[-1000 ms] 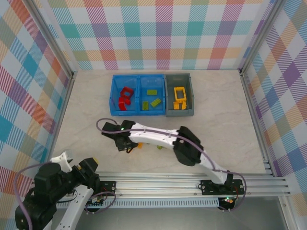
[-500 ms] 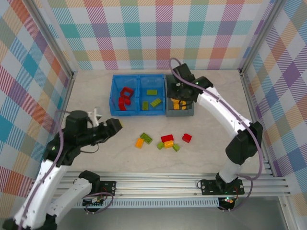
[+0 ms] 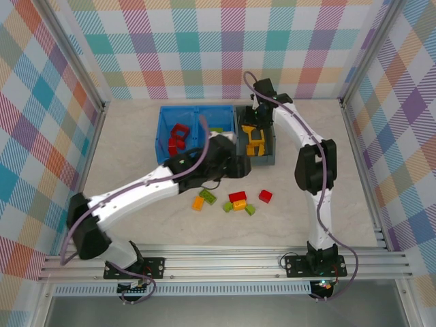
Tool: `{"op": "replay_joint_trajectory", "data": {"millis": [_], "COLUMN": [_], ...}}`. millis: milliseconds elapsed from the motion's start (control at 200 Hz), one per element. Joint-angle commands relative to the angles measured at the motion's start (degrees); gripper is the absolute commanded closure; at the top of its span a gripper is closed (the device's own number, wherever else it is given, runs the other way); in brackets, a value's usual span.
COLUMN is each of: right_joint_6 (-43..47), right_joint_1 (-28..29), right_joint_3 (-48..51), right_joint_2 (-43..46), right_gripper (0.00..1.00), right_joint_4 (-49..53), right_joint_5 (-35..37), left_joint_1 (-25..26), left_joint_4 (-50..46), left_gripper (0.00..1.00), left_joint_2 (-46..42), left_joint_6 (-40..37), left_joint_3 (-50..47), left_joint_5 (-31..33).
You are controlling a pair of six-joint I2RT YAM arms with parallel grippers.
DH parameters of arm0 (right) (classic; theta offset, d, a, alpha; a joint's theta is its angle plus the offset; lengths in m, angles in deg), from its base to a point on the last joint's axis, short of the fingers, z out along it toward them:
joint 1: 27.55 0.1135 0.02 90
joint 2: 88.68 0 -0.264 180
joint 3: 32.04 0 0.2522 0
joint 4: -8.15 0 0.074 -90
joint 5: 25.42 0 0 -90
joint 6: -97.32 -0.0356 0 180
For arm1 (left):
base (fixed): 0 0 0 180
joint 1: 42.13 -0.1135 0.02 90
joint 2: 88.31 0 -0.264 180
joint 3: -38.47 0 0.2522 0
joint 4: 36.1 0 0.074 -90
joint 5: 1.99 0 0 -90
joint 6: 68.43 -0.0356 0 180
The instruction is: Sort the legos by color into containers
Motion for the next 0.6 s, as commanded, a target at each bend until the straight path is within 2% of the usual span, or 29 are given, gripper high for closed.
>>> {"op": "replay_joint_trajectory", "data": {"millis": [0,215,430,595], "right_joint_6": [1.72,1.61,0.87,1.30], "right_joint_1": [-0.90,-1.66,-2.27,-2.28], "right_joint_3": [-5.72,-11.82,-12.96,-12.76], "right_joint_2": [-3.56,-9.21,-11.67,-9.97], "right_gripper": [0.67,0.63,0.53,0.43], "right_joint_4": [3.16,5.07,5.20,5.54], "right_joint_5": [-3.56,-5.82,-6.78,-6.26], "left_joint_1": [2.49,4.15,4.55,4.63], "left_joint_4": [0.92,-0.88,-0.63,-1.24], "left_gripper": [0.37,0.38,0.38,0.38], "left_joint_2": [5.52,13.23,12.15,9.71], "left_joint_6": [-3.32,-4.47,-4.00,-3.39], "left_joint_3": [7.21,15.00,13.50,11.11], "left_joint_5": [8.12,10.37,10.54,11.18]}}
